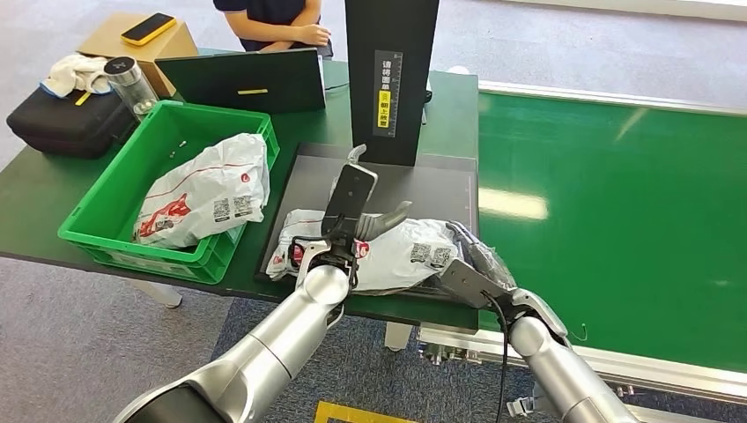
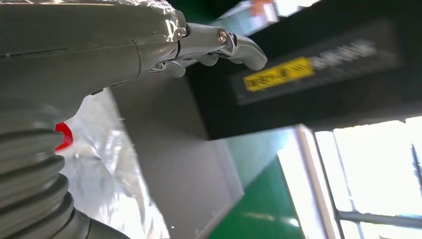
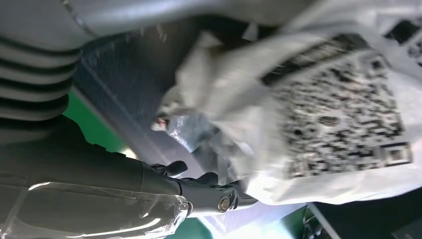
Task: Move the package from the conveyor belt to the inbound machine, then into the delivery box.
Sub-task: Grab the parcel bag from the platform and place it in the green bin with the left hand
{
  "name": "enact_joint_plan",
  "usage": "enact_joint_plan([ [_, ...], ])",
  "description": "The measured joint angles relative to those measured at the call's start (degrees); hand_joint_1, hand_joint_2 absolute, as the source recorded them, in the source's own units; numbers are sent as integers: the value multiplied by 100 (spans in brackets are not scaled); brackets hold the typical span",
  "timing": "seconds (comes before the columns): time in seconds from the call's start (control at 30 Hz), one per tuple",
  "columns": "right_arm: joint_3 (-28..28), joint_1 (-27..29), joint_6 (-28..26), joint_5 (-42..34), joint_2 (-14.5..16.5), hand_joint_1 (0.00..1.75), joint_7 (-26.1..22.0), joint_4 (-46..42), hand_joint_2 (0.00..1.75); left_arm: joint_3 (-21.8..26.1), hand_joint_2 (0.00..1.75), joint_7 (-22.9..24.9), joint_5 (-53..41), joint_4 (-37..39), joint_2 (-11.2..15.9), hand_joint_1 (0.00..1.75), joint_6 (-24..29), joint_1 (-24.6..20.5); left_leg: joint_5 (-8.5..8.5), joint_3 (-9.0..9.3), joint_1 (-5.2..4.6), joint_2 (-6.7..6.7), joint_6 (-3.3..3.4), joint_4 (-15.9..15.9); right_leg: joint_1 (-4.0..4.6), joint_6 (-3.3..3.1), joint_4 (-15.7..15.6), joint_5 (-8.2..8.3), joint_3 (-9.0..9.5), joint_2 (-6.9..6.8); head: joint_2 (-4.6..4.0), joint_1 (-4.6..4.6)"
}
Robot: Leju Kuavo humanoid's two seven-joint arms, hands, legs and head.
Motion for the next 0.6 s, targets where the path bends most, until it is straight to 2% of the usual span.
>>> enact_joint_plan([
  [0.1,-227,326,281,-375,-1,0,-27,-412,0,-224,175,-85,-867,-206,71,0,18,23,0,-2,0,-2,0,0,0,-1,0,-1,-1,-1,1,-1],
  [0.17,-380,547,383,-458,-2,0,-2,-693,0,-436,175,325,-1813,-521,194,0,-68,41,0,-3,0,-2,0,-1,0,-2,0,-3,-1,-1,0,0],
  [0.27,-602,773,410,-416,-2,0,5,-969,0,-811,175,1199,-3180,-1069,439,0,-670,49,0,-3,0,-2,0,-2,0,-2,0,-4,-1,-2,0,0],
  [0.37,-771,924,342,-139,9,0,22,-1134,0,-1048,175,1818,-4142,-1340,564,0,-1365,60,0,-2,0,-2,0,-2,0,-2,0,-4,1,-1,0,1],
  [0.6,-1024,1169,219,483,119,0,181,-1350,0,-1260,175,2294,-4979,-1374,744,0,-2611,56,0,0,0,0,0,-2,0,-2,1,-3,1,0,-1,0],
])
